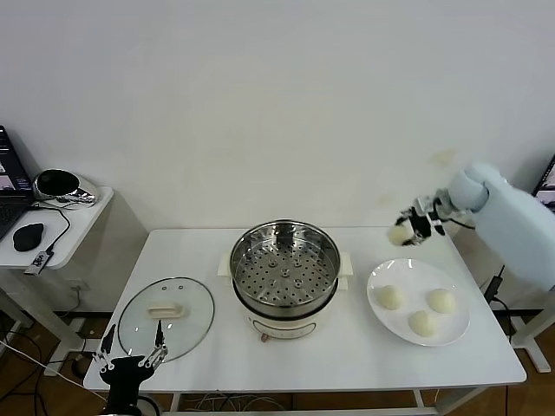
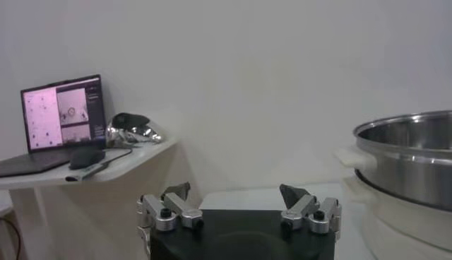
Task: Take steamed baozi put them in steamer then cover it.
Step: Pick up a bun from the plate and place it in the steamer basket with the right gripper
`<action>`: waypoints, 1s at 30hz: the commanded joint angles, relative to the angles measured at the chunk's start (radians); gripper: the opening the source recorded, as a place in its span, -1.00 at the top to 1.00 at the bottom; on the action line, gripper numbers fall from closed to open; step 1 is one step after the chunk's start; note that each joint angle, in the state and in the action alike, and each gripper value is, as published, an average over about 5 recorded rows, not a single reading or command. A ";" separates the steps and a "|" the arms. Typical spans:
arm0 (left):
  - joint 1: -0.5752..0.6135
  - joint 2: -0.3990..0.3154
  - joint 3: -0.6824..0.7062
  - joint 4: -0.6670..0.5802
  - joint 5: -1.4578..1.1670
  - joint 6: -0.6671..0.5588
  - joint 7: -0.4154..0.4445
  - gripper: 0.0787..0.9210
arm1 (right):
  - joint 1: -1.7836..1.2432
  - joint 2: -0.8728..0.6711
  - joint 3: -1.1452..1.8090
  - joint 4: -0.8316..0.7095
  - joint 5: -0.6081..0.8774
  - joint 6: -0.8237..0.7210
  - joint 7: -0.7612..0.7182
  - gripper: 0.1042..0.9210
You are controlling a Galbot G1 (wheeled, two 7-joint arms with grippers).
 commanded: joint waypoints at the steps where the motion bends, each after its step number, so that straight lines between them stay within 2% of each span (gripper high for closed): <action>1: -0.011 0.014 -0.011 0.007 -0.025 0.004 0.002 -0.77 | 0.289 0.135 -0.289 0.093 0.256 0.023 0.007 -0.18; 7: -0.020 0.015 -0.014 0.009 -0.031 0.010 0.005 -0.77 | 0.292 0.320 -0.348 0.040 0.243 0.093 0.041 -0.19; 16: -0.027 0.009 -0.022 0.015 -0.032 0.021 0.007 -0.77 | 0.230 0.496 -0.438 -0.110 0.047 0.330 0.104 -0.20; 22: -0.024 0.002 -0.023 0.019 -0.031 0.020 0.008 -0.77 | 0.183 0.542 -0.450 -0.150 -0.077 0.445 0.114 -0.20; 30: -0.017 -0.008 -0.025 0.018 -0.030 0.018 0.008 -0.77 | 0.145 0.553 -0.459 -0.160 -0.158 0.505 0.133 -0.20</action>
